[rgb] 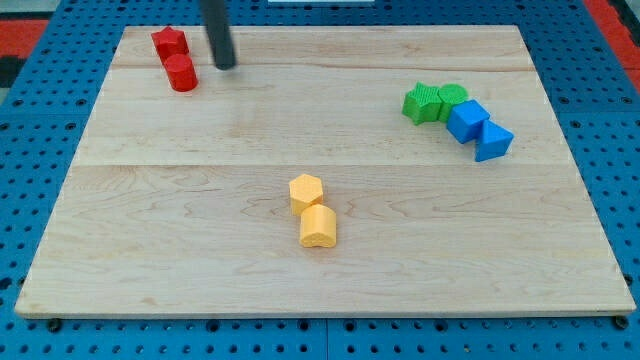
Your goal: Push the red blocks towards top left side of board
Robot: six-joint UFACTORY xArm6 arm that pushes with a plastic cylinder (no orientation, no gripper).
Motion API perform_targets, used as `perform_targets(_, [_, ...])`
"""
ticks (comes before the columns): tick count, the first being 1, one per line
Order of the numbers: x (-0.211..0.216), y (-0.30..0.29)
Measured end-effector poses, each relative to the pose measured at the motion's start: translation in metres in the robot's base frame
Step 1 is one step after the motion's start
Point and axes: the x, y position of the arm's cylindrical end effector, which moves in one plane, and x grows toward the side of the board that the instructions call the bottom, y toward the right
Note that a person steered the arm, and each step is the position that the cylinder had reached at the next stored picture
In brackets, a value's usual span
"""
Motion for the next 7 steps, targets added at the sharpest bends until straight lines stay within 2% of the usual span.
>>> perform_targets(1, [0.033, 0.011])
perform_targets(2, [0.035, -0.065])
perform_targets(3, [-0.006, -0.099])
perform_targets(4, [-0.009, -0.071])
perform_targets(6, [0.101, 0.114])
perform_targets(7, [0.181, 0.183])
